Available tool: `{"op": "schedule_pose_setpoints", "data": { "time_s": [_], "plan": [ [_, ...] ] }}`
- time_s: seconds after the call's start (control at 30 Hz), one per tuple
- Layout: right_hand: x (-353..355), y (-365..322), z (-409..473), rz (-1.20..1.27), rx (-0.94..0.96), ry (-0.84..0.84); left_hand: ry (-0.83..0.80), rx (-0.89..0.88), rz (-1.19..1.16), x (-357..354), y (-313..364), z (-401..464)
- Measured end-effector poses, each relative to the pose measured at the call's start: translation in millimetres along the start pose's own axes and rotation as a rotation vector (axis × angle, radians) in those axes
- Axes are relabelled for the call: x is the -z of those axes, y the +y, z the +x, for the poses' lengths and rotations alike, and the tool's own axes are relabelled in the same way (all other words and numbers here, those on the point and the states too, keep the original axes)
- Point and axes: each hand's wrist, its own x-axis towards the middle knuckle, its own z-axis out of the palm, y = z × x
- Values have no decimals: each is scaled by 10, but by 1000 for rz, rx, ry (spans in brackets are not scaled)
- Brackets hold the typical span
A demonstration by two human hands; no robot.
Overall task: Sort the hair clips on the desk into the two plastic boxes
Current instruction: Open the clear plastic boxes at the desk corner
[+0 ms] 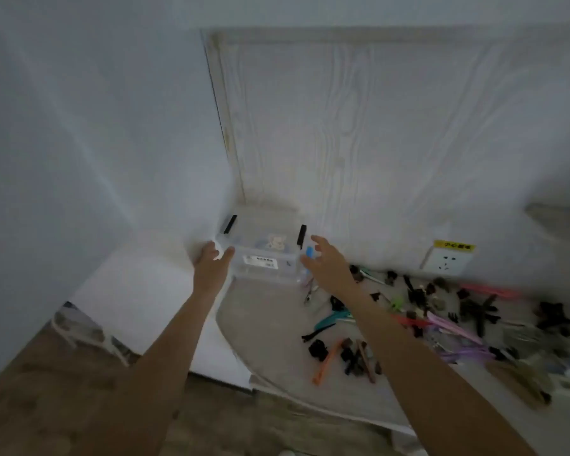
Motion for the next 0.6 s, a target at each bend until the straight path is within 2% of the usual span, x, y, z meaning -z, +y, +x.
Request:
{"op": "schedule_pose_setpoints", "data": {
  "time_s": [0.2,0.3,0.4,0.5,0.6],
  "plan": [
    [-243,-218,357,184,-88,108,-37,-34,-167,-164,125,217],
    [-219,-267,294,280,-121,277,28,-94,-264,-115,120,145],
    [-126,-249,41,220,-136,391,73,-108,-361,-9,152,-81],
    [-68,-160,-344,121,-124,421,24,-135,-201,74,160,-307],
    [-115,-16,-632,55,-104,380,-19,-287,34,71,15,-495]
  ]
}}
